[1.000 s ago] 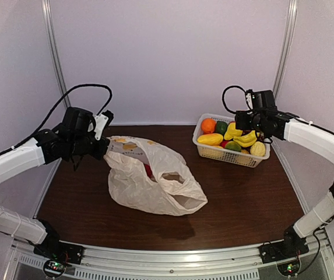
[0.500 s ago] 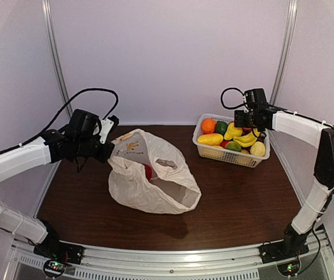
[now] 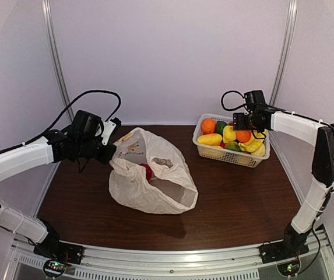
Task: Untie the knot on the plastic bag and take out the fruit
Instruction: Place the fake fruit in the bin.
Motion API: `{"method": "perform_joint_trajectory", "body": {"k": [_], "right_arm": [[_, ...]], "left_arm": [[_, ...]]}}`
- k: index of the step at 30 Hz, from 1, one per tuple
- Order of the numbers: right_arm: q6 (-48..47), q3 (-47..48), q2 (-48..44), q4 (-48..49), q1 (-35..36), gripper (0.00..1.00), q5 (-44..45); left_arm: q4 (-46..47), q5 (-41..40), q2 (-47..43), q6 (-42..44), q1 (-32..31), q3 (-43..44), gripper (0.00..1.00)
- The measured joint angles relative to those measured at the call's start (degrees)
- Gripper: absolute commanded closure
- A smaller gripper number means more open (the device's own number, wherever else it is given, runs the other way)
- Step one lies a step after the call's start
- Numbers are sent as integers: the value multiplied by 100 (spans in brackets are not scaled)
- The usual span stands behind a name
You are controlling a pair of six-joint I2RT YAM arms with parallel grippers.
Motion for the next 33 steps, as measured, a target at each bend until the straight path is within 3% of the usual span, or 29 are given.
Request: {"method": "perform_joint_trajectory", "body": {"k": [21, 33], "right_arm": [[-46, 0, -149, -7, -9, 4, -426], [-452, -476, -1681, 251, 330, 0, -2006]], "left_arm": [[-2, 216, 105, 0, 0, 2, 100], [142, 1379, 24, 140, 0, 0, 100]]}}
